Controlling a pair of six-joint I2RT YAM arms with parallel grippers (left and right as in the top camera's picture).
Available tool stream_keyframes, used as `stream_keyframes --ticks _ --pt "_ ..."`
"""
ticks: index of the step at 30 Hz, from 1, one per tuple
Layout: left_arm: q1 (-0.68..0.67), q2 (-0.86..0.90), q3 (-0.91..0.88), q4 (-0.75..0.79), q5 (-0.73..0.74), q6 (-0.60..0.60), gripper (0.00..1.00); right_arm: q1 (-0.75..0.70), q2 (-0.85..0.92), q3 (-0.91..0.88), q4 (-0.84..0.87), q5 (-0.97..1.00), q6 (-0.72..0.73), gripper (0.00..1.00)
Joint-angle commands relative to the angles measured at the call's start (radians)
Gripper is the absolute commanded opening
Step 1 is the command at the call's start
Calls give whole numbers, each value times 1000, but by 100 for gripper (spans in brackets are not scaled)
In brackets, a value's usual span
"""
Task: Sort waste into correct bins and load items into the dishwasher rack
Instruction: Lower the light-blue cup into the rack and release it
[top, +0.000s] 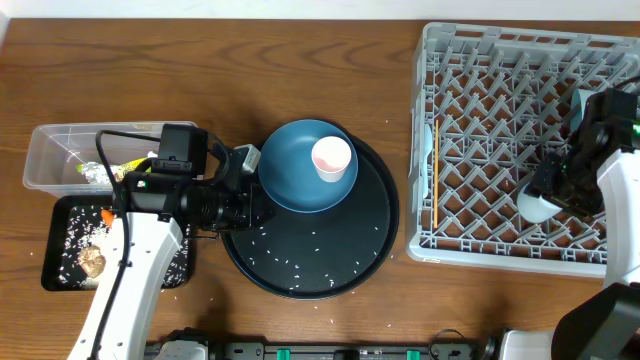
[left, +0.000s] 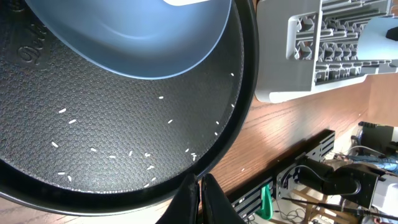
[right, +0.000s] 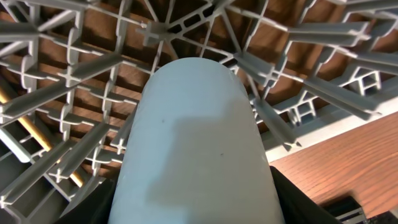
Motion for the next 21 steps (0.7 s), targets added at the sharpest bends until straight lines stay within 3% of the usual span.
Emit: stream_keyframes --ticks 1,11,13,18,21 --pt "-2 -1 -7 -2 -13 14 6 -5 9 -34 19 -30 -13 1" --pt "-2 -1 -7 -2 -13 14 6 -5 9 -47 33 -37 -13 2" --pt "-2 -1 -7 -2 -13 14 6 -5 9 -47 32 -37 -13 8" --pt "-2 -1 -7 -2 -13 14 6 -5 9 -47 32 -37 -13 35" --pt "-2 -1 -7 -1 -13 14 6 -5 9 -47 31 -39 -13 43"
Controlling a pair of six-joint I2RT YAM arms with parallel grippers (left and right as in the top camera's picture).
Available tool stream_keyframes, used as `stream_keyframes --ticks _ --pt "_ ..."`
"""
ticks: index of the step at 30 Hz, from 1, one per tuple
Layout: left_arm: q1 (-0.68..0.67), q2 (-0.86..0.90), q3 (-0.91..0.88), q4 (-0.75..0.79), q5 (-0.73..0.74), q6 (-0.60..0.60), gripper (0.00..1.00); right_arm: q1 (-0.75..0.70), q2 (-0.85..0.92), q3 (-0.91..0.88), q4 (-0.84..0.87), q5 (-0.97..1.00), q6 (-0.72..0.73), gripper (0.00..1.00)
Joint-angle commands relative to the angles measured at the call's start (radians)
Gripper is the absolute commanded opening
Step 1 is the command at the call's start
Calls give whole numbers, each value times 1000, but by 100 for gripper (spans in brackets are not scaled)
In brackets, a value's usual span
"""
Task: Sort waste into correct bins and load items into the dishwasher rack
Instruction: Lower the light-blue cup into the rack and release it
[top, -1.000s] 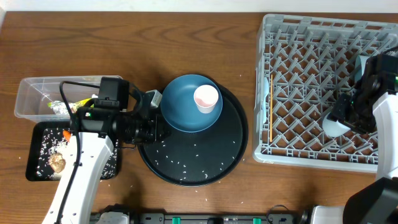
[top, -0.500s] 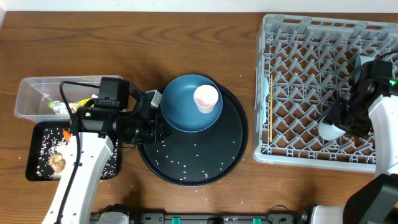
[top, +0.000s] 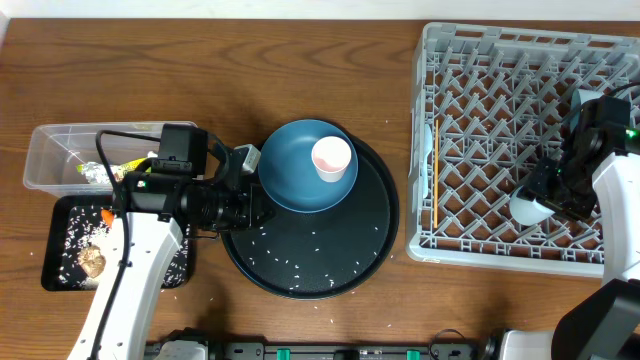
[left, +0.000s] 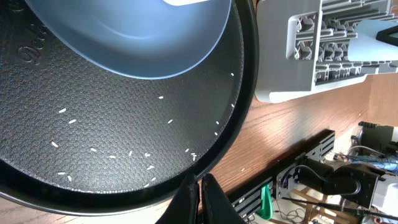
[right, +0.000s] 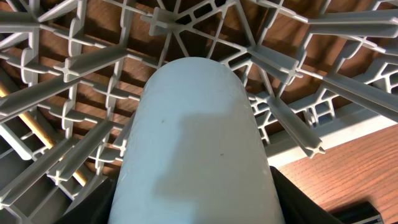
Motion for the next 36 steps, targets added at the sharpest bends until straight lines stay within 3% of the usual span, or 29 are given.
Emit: stream_keyframes --ticks 1,6,9,15,17,20,26,31,36 --pt "-2 -1 -7 0 -12 14 6 -5 9 -5 -2 -15 -18 45" --pt "-2 -1 -7 6 -12 14 7 -5 9 -5 -8 -34 -36 53" --pt "-2 -1 -7 5 -12 14 7 -5 9 -5 -8 -34 -35 64" --pt "-2 -1 -7 5 -12 14 7 -5 9 -5 -8 -34 -35 69" --pt "-2 -1 -7 5 -12 14 7 -5 9 -5 -9 -34 -36 75" --pt "-2 -2 -7 6 -12 14 7 -5 9 -5 -11 -39 -35 99" --pt "-2 -1 -7 7 -11 14 17 -5 9 -5 -12 -134 -81 99" --pt "-2 -1 -7 48 51 9 17 -4 9 -5 -9 -211 -107 99" --pt "-2 1 -7 185 54 -121 17 -3 8 -5 -6 -242 -107 99"
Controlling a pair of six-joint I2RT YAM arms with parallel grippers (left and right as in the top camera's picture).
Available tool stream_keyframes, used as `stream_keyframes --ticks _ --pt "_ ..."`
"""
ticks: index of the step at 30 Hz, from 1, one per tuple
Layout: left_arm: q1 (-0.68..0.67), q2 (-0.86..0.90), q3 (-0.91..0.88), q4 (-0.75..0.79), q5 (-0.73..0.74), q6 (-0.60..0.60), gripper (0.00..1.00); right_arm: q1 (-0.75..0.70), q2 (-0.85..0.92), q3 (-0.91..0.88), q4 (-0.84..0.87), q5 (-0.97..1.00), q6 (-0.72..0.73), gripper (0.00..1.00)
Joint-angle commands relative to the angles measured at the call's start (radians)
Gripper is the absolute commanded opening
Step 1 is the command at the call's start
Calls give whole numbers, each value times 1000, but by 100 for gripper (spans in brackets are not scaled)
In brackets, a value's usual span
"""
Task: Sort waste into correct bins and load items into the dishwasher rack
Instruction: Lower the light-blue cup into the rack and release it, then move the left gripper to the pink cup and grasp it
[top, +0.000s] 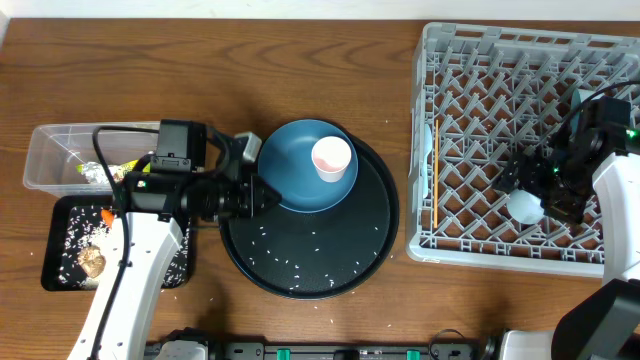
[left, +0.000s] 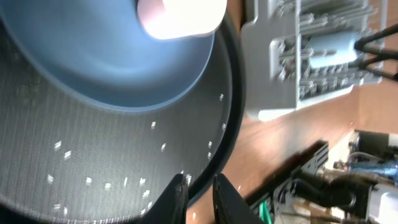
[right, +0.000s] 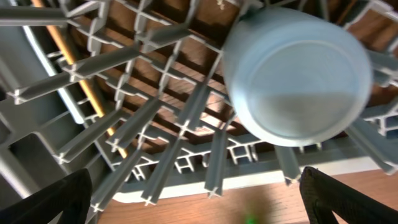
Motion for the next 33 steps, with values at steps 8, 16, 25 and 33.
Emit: stream_keyframes --ticks 8,16,25,33 --pt "-113 64 -7 275 -173 -297 24 35 8 -4 3 -49 -21 99" --pt "-272 211 -7 459 -360 -389 34 37 8 -4 2 -49 -21 99" --pt "-309 385 -7 538 -414 -427 37 37 8 -4 3 -50 -21 99" --pt "-309 460 -7 621 -415 -473 38 37 8 -4 2 -50 -20 99"
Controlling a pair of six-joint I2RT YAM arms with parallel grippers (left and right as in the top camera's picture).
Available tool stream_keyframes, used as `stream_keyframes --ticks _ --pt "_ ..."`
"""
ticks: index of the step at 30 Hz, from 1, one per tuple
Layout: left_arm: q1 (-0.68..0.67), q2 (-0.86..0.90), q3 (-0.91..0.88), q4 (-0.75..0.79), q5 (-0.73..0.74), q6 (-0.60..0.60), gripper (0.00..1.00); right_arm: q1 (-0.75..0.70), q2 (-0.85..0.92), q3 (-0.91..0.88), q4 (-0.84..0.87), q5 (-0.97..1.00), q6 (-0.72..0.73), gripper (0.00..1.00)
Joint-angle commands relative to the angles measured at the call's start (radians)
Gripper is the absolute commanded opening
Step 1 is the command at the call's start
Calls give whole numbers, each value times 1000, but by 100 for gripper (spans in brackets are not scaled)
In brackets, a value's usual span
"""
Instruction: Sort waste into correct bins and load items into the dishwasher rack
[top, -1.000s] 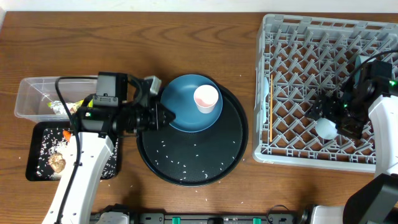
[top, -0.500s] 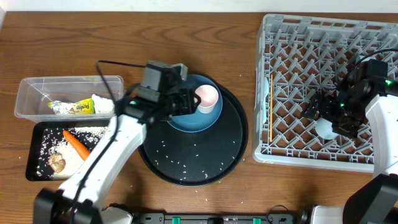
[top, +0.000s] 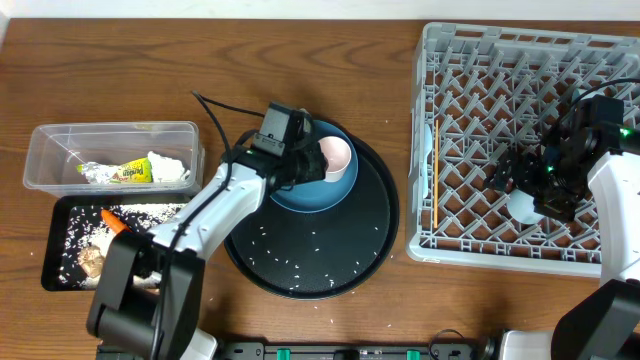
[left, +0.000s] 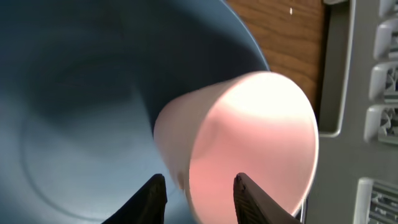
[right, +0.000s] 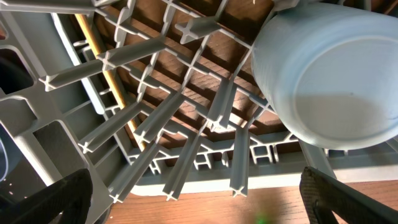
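Note:
A pink cup (top: 332, 157) lies tilted in the blue bowl (top: 290, 190) on the round black tray (top: 310, 255). My left gripper (top: 312, 160) is open at the cup (left: 249, 137); one finger (left: 152, 199) is outside its wall over the bowl (left: 74, 124), the other inside its mouth. A pale blue cup (top: 521, 206) stands upside down in the grey dishwasher rack (top: 425, 130). My right gripper (top: 528, 192) hangs open just beside and above that cup (right: 329, 81), holding nothing.
A yellow stick (top: 436, 172) lies along the rack's left side. At the far left, a clear bin (top: 45, 160) holds wrappers and a square black tray (top: 60, 250) holds rice and food scraps. Rice grains dot the round tray.
My left gripper has gone from the bowl's left rim to the pink cup and stands wider open, straddling the cup's wall. The right gripper stays open by the pale blue cup.
At first my left gripper was shut low at the round tray's left edge and my right was shut on the pale blue cup over the rack. Then the cup sat lower. Later it stood released in the rack, and the left gripper has now reached the pink cup.

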Motion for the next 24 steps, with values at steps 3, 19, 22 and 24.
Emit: stream_keyframes --ticks 3,19,22,24 --pt "-2 30 -6 19 -34 -37 38 10 8 -3 1 -5 -15 99" --pt "3 -100 -2 -4 -32 -35 6 -18 2 159 -109 -37 -92 99" --pt "20 -209 -3 -39 26 -2 6 -19 -22 239 -175 -203 -220 99" --pt "36 -286 -3 -54 132 42 6 -19 -40 267 -211 -352 -337 99"
